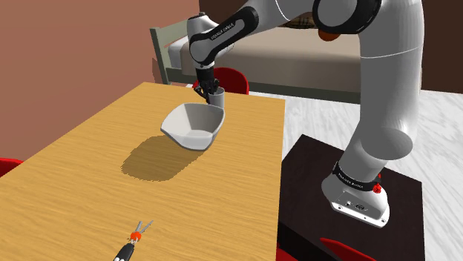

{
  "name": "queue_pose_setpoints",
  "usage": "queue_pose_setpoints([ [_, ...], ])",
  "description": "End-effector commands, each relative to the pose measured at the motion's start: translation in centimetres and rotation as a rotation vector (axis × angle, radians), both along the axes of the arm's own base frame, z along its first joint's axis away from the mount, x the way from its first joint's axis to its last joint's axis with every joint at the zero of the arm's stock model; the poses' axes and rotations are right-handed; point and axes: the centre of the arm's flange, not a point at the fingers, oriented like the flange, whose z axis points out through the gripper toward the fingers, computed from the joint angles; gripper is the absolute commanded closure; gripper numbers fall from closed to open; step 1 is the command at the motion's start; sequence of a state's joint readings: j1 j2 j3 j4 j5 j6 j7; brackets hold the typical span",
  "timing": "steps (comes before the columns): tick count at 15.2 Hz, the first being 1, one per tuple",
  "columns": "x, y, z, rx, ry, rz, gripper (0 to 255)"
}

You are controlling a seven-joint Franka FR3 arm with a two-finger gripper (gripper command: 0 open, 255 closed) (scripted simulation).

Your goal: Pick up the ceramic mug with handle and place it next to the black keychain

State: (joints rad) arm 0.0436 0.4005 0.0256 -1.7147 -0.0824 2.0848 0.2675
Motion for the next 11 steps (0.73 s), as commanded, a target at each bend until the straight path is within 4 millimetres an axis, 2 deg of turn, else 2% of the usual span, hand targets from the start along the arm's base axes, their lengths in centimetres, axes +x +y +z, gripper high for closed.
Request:
queue_pose_setpoints([
  [1,0.0,0.0,1.0,0.0,0.0,0.0,255],
  [11,0.0,0.0,6.2,0.0,0.0,0.0,255],
])
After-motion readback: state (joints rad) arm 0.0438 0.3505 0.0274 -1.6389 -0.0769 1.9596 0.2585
